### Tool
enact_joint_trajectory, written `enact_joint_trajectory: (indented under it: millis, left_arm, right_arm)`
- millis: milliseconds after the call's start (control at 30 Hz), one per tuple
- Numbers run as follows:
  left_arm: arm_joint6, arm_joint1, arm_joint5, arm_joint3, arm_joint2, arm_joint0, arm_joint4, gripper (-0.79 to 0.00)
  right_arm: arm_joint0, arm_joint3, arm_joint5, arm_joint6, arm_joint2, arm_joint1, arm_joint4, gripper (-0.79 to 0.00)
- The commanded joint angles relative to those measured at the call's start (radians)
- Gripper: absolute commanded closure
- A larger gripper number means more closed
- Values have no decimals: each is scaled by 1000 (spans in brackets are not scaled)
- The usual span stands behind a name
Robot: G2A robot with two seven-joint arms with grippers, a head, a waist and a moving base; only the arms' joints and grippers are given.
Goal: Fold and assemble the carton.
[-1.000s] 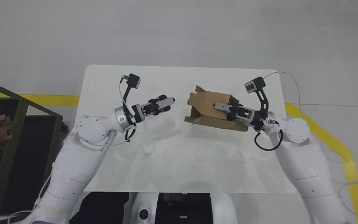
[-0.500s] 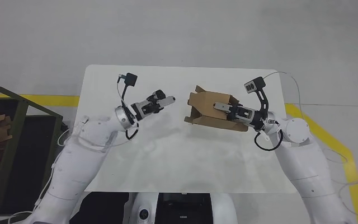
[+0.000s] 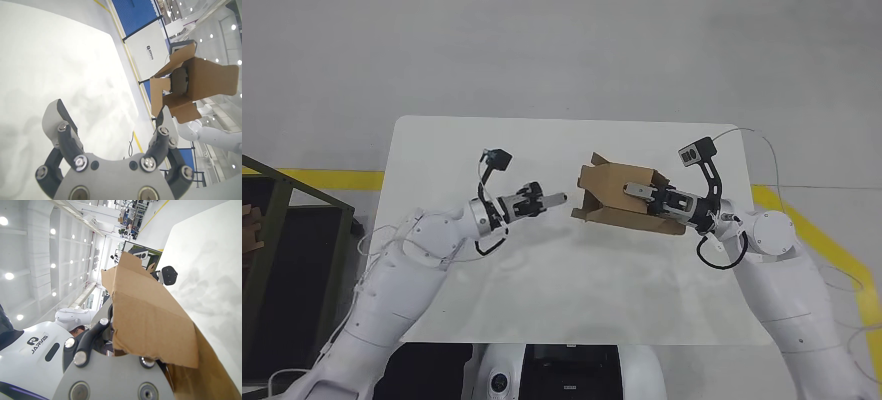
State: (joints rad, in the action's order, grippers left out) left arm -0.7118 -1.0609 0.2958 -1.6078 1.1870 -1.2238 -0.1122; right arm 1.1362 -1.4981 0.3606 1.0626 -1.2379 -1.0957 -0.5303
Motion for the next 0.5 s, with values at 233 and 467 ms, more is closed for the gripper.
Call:
enact_joint_trajectory:
  millis: [233,467]
  left_arm:
    - [-14,-16,-8,7,-78,43,2,-785]
    - [-10,-24,-11,9,-98,65,25,-785]
  right_arm:
    - [20,-36,-17,-38,1,0,20,0]
    - [23,-45,-17,-31,5,0,27,0]
